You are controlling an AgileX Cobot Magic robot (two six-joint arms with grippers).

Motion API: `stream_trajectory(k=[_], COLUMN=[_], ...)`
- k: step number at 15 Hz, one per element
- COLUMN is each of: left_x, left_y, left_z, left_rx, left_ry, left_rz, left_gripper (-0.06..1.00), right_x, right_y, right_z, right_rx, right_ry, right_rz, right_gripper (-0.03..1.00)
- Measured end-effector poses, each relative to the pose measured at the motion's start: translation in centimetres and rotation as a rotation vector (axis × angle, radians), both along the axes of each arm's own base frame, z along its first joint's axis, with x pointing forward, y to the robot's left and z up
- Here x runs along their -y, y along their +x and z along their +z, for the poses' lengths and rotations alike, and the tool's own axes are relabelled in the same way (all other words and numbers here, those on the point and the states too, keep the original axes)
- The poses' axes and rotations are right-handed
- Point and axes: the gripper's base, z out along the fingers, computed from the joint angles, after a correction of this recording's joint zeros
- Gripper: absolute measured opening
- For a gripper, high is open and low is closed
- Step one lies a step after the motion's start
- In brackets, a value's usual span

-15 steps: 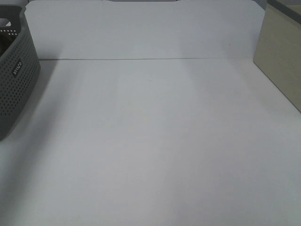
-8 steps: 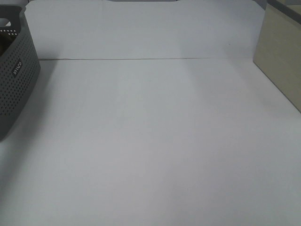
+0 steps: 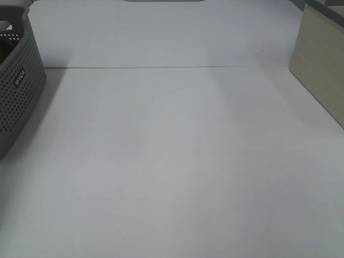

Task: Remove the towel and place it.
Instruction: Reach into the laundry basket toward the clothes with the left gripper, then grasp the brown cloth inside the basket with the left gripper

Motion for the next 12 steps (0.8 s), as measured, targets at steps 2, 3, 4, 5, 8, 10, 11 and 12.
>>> stream_trajectory(k=[2, 3, 4, 5, 8, 10, 11, 12], left_x=[0.0, 0.0, 0.0, 0.1, 0.1, 0.1, 0.1, 0.1], left_y=[0.8, 1.2, 1.5, 1.7, 1.7, 1.5, 1.5, 1.4], left_z=[-1.1, -1.6, -2.1, -2.5, -3.0, -3.0, -3.0, -3.0], left_rx=[0.007, 0.019, 0.028, 0.026, 0.011, -0.008, -0.016, -0.028], left_ry=[0.012, 0.017, 0.016, 0.013, 0.005, 0.004, 0.000, -0.002], left_rz=[-0.049, -0.074, -0.088, -0.093, -0.092, -0.086, -0.081, -0.075], left_gripper=[0.99, 0.99, 0.99, 0.99, 0.98, 0.83, 0.68, 0.50], right_x=[0.0, 0.0, 0.0, 0.0, 0.0, 0.0, 0.0, 0.0], right_y=[0.0, 0.0, 0.0, 0.0, 0.0, 0.0, 0.0, 0.0], right_z=[0.0, 0.0, 0.0, 0.0, 0.0, 0.0, 0.0, 0.0], right_rx=[0.000, 0.000, 0.000, 0.000, 0.000, 0.000, 0.000, 0.000], right_ry=[0.000, 0.000, 0.000, 0.000, 0.000, 0.000, 0.000, 0.000], right_rz=[0.000, 0.000, 0.000, 0.000, 0.000, 0.000, 0.000, 0.000], right_gripper=[0.75, 0.75, 0.75, 0.75, 0.75, 0.75, 0.75, 0.75])
